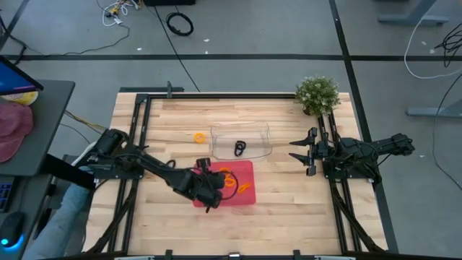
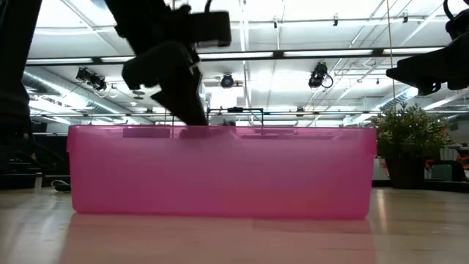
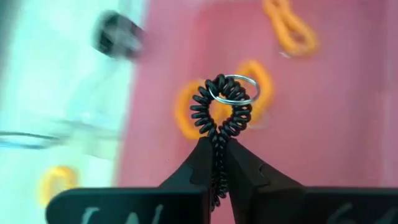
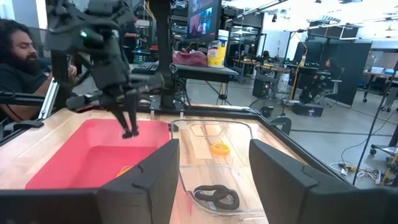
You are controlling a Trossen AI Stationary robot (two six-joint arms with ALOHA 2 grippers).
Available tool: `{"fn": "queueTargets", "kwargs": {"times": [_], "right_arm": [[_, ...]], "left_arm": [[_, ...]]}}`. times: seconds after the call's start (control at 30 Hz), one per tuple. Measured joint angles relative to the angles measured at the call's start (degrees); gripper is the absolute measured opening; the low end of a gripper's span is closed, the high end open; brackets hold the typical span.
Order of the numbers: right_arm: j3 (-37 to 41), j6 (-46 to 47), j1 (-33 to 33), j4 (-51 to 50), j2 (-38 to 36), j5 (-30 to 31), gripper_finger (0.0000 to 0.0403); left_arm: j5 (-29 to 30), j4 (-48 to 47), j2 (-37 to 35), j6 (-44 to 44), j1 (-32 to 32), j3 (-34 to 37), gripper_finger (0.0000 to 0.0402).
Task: Sort spring keychains
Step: Put the black spring keychain into the transparent bin, then adjust the bins on the table
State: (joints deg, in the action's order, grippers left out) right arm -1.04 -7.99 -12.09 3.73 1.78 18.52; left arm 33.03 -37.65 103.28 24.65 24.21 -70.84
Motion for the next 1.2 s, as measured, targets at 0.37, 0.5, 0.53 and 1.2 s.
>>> {"fn": "queueTargets", "kwargs": {"times": [0.37, 0.5, 0.53, 1.2], "right_arm": [[0.0, 0.0, 0.0, 0.0, 0.0, 0.0, 0.0198], [0.0, 0.0, 0.0, 0.0, 0.0, 0.0, 0.0198], [0.0, 0.0, 0.0, 0.0, 0.0, 0.0, 0.0198], [0.0, 0.0, 0.0, 0.0, 0.0, 0.0, 0.0198]], "left_arm": [[39.2, 1.2, 0.0, -10.3, 0.4, -1.6, 0.0022], [30.6, 2.7, 0.0, -13.0, -5.4, -1.6, 0.0069], [27.5, 3.0, 0.0, -13.3, -6.8, -1.6, 0.0097], [4.7, -20.9, -5.8, 7.1, -4.5, -2.5, 0.0367]]}}
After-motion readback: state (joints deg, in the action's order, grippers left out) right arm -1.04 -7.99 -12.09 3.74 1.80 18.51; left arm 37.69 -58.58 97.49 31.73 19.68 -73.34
